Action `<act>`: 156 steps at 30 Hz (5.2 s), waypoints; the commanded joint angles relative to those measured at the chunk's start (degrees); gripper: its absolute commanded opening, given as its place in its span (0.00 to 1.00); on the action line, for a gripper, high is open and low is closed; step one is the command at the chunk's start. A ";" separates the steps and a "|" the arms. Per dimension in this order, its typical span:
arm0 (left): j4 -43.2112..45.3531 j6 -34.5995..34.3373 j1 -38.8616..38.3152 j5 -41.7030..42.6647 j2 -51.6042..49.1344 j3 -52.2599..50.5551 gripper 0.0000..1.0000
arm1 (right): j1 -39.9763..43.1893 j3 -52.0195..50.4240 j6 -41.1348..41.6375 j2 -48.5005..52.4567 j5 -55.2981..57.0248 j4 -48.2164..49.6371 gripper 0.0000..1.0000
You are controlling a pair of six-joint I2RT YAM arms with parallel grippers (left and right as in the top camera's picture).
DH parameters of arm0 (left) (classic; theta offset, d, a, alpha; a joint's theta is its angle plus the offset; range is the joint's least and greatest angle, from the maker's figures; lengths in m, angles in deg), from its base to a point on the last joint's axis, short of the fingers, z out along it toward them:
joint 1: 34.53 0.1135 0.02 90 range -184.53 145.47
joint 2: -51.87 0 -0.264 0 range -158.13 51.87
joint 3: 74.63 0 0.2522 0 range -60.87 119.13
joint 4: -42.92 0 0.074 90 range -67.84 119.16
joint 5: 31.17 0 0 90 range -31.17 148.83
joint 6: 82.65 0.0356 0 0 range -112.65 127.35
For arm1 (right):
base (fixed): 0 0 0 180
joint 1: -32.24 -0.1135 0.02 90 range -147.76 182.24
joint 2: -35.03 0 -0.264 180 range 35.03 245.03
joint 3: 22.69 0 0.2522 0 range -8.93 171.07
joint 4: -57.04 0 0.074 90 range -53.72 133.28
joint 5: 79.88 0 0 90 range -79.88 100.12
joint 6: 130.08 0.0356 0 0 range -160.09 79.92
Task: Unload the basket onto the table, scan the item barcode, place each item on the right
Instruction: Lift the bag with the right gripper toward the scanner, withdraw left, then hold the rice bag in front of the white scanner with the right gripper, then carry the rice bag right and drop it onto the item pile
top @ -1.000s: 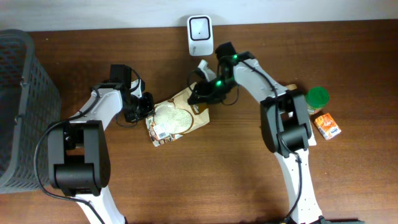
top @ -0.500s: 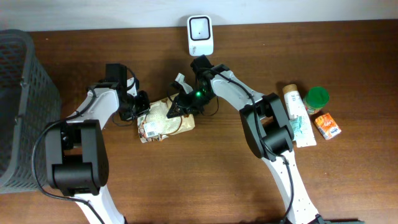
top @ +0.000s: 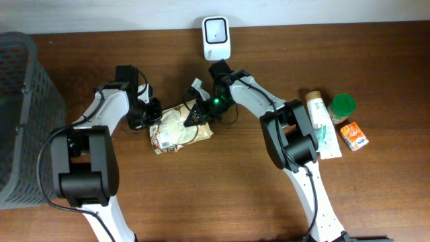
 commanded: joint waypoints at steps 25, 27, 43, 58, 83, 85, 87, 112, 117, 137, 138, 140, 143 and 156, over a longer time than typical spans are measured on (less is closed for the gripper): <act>-11.06 5.90 9.60 -7.26 1.66 17.20 0.99 | 16.85 -0.04 -0.83 -33.79 16.83 -11.45 0.04; -11.06 5.90 9.62 -7.28 1.66 17.20 0.99 | 16.81 -0.04 1.62 -35.80 20.39 -9.64 0.04; -11.06 5.90 9.60 -7.26 1.66 17.20 0.99 | 2.62 -0.07 -21.57 -30.88 75.93 22.93 0.04; -11.06 5.90 9.62 -7.26 1.66 17.20 0.99 | 2.08 -0.07 -58.27 -18.43 77.18 46.69 0.04; -11.06 5.90 9.62 -7.26 1.66 17.20 0.99 | -0.57 -0.07 -82.05 -8.17 78.82 70.97 0.04; -11.06 5.90 9.62 -7.26 1.66 17.20 0.99 | -0.74 -0.09 -82.03 -8.02 78.79 69.70 0.04; -11.06 5.90 9.62 -7.26 1.66 17.20 0.99 | -0.90 -0.09 -82.05 -8.02 78.82 69.53 0.05; -11.06 5.90 9.62 -7.28 1.66 17.20 0.99 | -3.34 -0.09 -82.01 -11.72 83.12 61.29 0.04; -11.06 5.90 9.62 -7.26 1.66 17.20 0.99 | -3.34 -0.09 -77.13 -11.78 83.06 51.19 0.04; -11.06 5.90 9.62 -7.28 1.66 17.20 0.99 | -2.05 -0.09 -69.85 -21.86 82.82 56.59 0.04; -11.06 5.90 9.62 -7.28 1.66 17.20 0.99 | -1.81 -0.09 -67.95 -23.32 82.29 54.95 0.04; -11.06 5.90 9.62 -7.26 1.66 17.20 0.99 | -1.44 -0.09 -65.29 -25.94 81.07 50.97 0.04; -11.06 5.90 9.62 -7.26 1.66 17.20 0.99 | -1.07 -0.09 -56.65 -30.56 78.95 42.97 0.04; -11.06 5.90 9.62 -7.26 1.66 17.20 0.99 | 2.67 -0.09 -5.11 -49.51 65.18 0.52 0.04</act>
